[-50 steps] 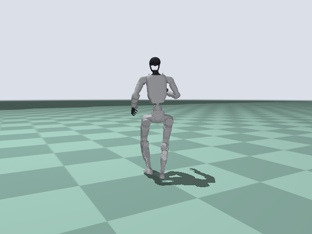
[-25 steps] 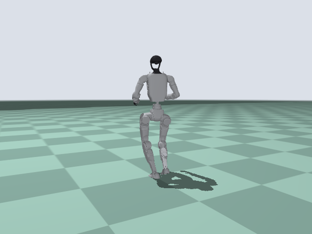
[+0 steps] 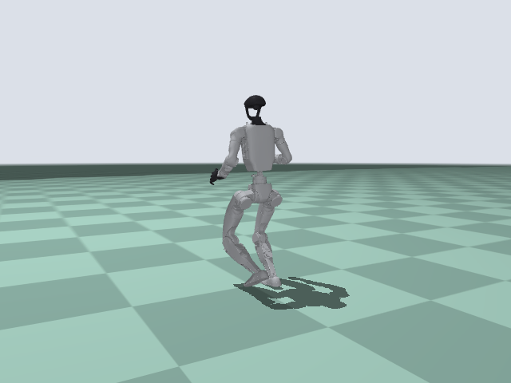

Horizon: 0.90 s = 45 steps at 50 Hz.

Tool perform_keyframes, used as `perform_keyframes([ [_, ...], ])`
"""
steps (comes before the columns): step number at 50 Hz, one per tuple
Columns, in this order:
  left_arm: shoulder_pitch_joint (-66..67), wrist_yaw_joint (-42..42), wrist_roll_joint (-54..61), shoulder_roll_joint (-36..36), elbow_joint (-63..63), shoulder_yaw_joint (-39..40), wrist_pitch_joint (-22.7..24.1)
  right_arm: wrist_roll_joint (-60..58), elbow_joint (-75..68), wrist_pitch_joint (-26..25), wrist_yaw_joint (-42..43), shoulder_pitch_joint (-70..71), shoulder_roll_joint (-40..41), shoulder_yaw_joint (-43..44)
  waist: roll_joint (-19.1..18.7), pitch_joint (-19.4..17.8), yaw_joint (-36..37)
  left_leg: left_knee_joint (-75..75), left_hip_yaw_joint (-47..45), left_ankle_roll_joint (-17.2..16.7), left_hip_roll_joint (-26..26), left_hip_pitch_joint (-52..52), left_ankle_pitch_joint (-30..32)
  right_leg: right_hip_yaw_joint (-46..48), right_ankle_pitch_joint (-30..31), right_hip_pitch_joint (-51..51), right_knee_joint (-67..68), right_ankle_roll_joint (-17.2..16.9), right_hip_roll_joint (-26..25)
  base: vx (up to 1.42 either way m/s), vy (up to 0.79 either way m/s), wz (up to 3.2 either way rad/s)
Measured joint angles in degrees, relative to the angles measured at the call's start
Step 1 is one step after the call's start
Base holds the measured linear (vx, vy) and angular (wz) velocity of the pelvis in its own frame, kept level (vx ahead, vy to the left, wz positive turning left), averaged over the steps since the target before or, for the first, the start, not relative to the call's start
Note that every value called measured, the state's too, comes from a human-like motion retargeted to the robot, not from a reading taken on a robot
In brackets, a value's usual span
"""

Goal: Run

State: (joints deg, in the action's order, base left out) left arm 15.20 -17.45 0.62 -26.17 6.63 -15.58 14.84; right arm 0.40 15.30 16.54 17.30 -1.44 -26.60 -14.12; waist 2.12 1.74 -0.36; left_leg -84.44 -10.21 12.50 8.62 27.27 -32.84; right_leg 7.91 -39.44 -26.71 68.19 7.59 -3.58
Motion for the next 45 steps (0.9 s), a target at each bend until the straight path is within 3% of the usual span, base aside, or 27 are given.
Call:
perform_keyframes([
  [3, -0.96, 0.55, -0.72, -1.36, -0.7, 1.11, -0.03, -2.89, 2.77, -0.55, 2.51, 5.65, -1.95, 2.03, -1.12, -2.45, 2.36, -10.38, 1.84, 2.1, 4.21, 5.58, -4.15, 0.84, -6.66, 0.99, 0.67, 0.28, -2.08, 0.07, -0.04, 0.24],
  [5, -2.02, 1.4, -0.65, -2.13, -1.84, 1.73, 0.2, -3.59, 3.51, -1.31, 3.43, 8.95, -2.52, 2.9, -1.34, -3.27, 4.2, -11.73, 2.31, 2.42, 5.21, 9.27, -5.04, 0.91, -6.52, 1.55, -0.8, 0.3, -2.98, 0.12, -0.01, 0.29],
  [8, -2.44, 2.03, 0.07, -3.52, -5.7, 2.59, 1.13, -1.54, 3.55, -1.29, 2.16, 8.39, -1.53, 2.29, -0.07, -1.51, 6.0, -3.45, -0.2, 0.89, 3.08, 11.97, -0.69, -1.68, -0.07, 2.72, -6.17, -0.47, -3.09, 0.18, 0.06, 0.48],
  [10, -2.05, 1.76, 0.54, -3.51, -7.71, 2.67, 1.57, -0.31, 2.77, -1.1, 0.13, 5.81, -0.48, 0.75, 1.15, 0.6, 6.33, 6.66, -2.21, -1.51, -0.2, 11.49, 4.02, -2.78, 10.84, 2.85, -8.34, -1.76, -1.75, 0.18, 0.08, 0.49],
  [12, -2.22, 0.4, 1.01, -2.88, -9.5, 2.85, 1.94, 0.11, 1.29, -0.77, -1.93, 3.09, 0.15, -0.57, 2.53, 2.12, 5.26, 16.69, -4.0, -3.76, -4.77, 9.85, 8.96, -3.4, 19.48, 1.22, -4.86, -4.37, 1.07, 0.15, 0.09, 0.5],
  [15, -3.93, -2.77, 1.39, -1.81, -12.51, 3.6, 2.09, 0.49, -0.84, -0.81, -4.37, -0.58, 1.05, -1.41, 5.17, 2.42, 2.28, 26.26, -6.0, -4.35, -12.12, 5.95, 12.2, -3.87, 23.36, -0.91, 7.04, -7.72, 7.2, 0.12, 0.09, 0.58],
  [17, -5.15, -4.31, 0.41, -1.64, -14.28, 4.36, 2.59, 0.49, -1.99, -1.31, -5.31, -3.23, 2.02, -1.79, 5.7, 2.06, 0.84, 23.61, -5.63, -3.06, -13.79, 5.01, 6.81, -3.45, 21.47, -2.01, 17.88, -8.78, 10.04, 0.11, 0.07, 0.4],
  [21, -10.03, -6.77, -3.65, -3.85, -15.39, 6.32, 1.95, -0.19, -4.54, -2.98, -7.45, -5.77, 3.8, -0.98, 6.5, -0.96, -2.43, 18.96, -4.87, 0.86, -16.37, 2.16, -10.15, -4.7, 15.08, -6.62, 35.97, -8.91, 14.1, 0.14, 0.08, 0.47],
  [25, -14.16, -7.06, -4.04, -3.72, -13.38, 6.56, 1.07, 0.47, -4.59, -2.86, -9.34, -6.43, 4.03, 0.36, 5.3, -3.06, -5.32, 22.64, -3.34, 0.74, -17.09, -2.68, -13.42, -5.39, 10.42, -14.32, 37.77, -5.6, 14.04, 0.2, 0.06, 0.22],
  [27, -12.98, -6.17, -2.52, -2.04, -12.71, 6.06, 1.61, 1.83, -3.0, -1.96, -9.54, -7.29, 3.37, 1.0, 3.74, -1.91, -7.19, 26.04, -2.81, -1.7, -15.8, -5.72, -8.38, -4.15, 10.74, -16.76, 30.64, -4.82, 12.8, 0.26, 0.01, 0.23],
  [30, -9.83, -4.34, -0.84, 0.53, -10.83, 4.07, 3.02, 3.07, -1.09, -0.68, -9.07, -8.17, 2.79, 1.84, 1.91, 0.9, -9.13, 28.47, -2.28, -8.71, -13.17, -8.33, 10.05, -2.47, 14.28, -17.7, 14.82, -5.62, 9.51, 0.21, -0.05, 0.33],
  [32, -7.66, -2.96, 0.01, 1.63, -8.74, 1.95, 3.91, 3.56, -0.01, 0.07, -8.19, -8.2, 2.68, 2.56, 0.38, 2.59, -8.51, 25.34, -0.77, -13.14, -10.46, -7.21, 19.23, -2.01, 18.48, -17.18, 4.08, -7.24, 5.29, 0.12, -0.07, 0.2],
  [35, -4.87, -0.63, 1.01, 2.5, -5.12, -0.83, 4.21, 3.56, 3.03, 1.11, -5.98, -6.84, 2.35, 4.28, -3.27, 3.45, -5.24, 13.89, 1.49, -16.49, -3.24, -4.57, 24.65, -0.41, 24.67, -14.75, -6.72, -8.81, -2.36, 0.06, -0.07, -0.04],
  [38, -1.6, 0.99, 0.97, 3.19, -1.68, -1.86, 2.94, 1.91, 7.78, 2.22, -2.43, -3.39, 1.62, 6.61, -4.77, 2.64, -2.19, -1.98, 2.57, -13.85, 3.54, -2.33, 23.86, 0.38, 23.1, -12.22, -4.89, -7.2, -6.49, 0.06, -0.07, -0.02],
  [42, 0.77, 2.29, 1.2, 3.4, 3.06, -0.31, 0.39, -3.74, 12.3, 1.18, 3.43, 4.81, -1.19, 11.1, -4.63, -0.6, 1.97, -20.47, 6.95, -9.11, 9.83, 3.73, 19.51, 0.57, 6.85, -8.04, 0.37, -1.26, -9.29, 0.12, -0.1, -0.02],
  [45, 0.69, 2.84, 1.07, 2.98, 4.46, 1.59, -0.21, -7.96, 12.39, -0.98, 6.58, 12.22, -3.51, 13.33, -3.55, -3.9, 4.76, -26.11, 9.16, -5.34, 10.73, 10.56, 14.15, -0.38, -1.61, -4.91, 1.57, 0.34, -9.34, 0.2, -0.07, 0.24],
])
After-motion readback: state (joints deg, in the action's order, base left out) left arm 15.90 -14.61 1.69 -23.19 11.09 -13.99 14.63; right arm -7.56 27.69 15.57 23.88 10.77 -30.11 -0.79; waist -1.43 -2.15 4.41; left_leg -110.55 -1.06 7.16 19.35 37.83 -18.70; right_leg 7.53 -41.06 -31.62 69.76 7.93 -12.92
